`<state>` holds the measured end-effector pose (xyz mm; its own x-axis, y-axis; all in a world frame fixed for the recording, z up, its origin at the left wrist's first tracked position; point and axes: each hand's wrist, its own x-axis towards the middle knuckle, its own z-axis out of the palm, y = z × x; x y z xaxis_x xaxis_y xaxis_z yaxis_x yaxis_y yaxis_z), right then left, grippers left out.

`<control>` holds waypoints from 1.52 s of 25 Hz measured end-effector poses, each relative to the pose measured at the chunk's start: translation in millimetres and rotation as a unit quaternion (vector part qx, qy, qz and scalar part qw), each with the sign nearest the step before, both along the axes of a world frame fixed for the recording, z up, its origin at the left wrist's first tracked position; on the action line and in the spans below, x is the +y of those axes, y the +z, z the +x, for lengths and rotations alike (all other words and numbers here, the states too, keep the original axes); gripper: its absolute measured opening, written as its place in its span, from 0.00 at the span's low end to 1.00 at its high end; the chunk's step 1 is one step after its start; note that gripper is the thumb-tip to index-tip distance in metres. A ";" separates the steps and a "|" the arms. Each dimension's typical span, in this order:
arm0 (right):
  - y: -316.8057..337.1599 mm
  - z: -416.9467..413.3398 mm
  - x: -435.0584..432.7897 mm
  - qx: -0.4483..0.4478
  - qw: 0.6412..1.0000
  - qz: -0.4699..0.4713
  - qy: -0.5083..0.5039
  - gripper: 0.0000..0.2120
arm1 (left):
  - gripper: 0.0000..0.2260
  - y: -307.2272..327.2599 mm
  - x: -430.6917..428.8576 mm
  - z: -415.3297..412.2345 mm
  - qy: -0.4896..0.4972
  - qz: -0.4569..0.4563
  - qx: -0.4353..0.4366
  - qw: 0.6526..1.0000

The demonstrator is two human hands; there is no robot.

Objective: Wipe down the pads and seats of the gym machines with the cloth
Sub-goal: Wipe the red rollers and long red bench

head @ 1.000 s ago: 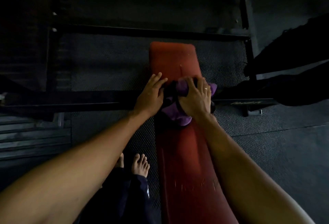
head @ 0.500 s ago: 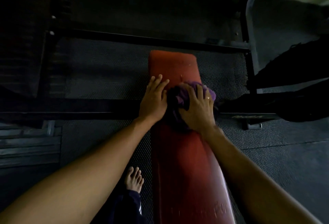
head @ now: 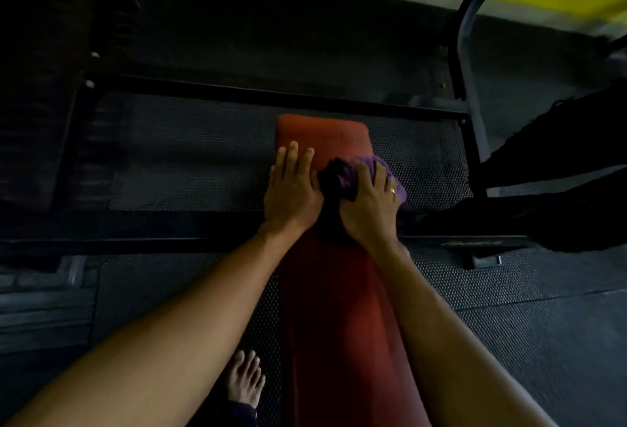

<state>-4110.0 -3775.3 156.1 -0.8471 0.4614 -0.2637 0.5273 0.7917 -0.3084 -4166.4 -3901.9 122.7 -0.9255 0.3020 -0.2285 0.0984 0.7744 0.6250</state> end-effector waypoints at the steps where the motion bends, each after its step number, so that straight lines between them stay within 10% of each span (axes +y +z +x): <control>1: -0.7 -20.1 4.0 -0.009 1.000 -0.018 -0.007 0.34 | 0.23 0.5 1.1 -2.3 -0.006 -0.018 0.004 1.000; 8: -1.3 -6.5 19.4 0.078 0.983 -0.096 -0.134 0.29 | 0.24 -3.6 11.3 -15.4 0.002 -0.051 0.007 0.999; 38: -28.3 -170.4 23.4 -0.055 0.967 -0.056 0.243 0.31 | 0.29 -15.1 18.5 -16.5 0.041 -0.056 0.045 0.997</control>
